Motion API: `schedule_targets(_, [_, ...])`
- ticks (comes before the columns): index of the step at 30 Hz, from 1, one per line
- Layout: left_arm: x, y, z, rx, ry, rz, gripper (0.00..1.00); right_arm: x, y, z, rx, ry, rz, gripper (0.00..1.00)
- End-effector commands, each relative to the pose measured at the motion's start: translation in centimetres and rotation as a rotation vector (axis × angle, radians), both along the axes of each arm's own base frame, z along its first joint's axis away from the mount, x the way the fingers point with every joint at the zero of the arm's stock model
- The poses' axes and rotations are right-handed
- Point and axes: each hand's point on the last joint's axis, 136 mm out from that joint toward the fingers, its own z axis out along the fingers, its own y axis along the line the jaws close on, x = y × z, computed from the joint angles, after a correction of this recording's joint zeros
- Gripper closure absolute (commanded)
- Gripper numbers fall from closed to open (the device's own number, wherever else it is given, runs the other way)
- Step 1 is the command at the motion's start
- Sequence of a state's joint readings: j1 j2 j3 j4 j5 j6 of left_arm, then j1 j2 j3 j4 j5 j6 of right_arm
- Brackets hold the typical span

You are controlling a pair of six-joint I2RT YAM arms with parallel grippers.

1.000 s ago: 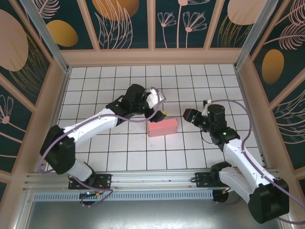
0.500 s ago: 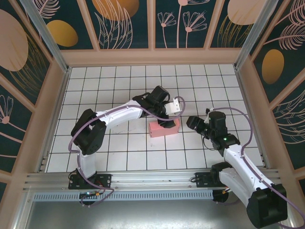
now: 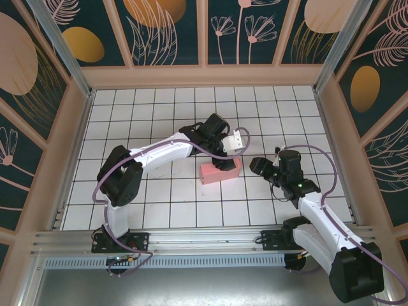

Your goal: Fold the paper box

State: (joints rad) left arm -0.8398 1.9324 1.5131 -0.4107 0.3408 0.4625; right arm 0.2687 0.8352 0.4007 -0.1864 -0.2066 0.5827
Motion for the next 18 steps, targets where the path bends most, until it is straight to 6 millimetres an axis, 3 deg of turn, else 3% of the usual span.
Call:
schedule_targets(1, [-0.6,-1.1,4.5,-0.132,-0.007,-0.003,0.19,0.4,-0.1,0.0,0.0,-0.022,-0.004,0.29])
schedule_targets(9, [-2.0,0.0,0.8,-0.06,0.021,-0.046,0.22,0.6,-0.2,0.2,-0.011,-0.025,-0.001,0.29])
schedule_targets(14, [-2.1,0.6,-0.4,-0.026,-0.006,-0.037,0.25,0.7,-0.1,0.0,-0.015,-0.021,0.004,0.29])
schedule_targets(18, [-1.8,1.1,-1.6,0.025,-0.012,-0.029,0.36,0.8,-0.1,-0.1,-0.018,-0.017,0.005,0.29])
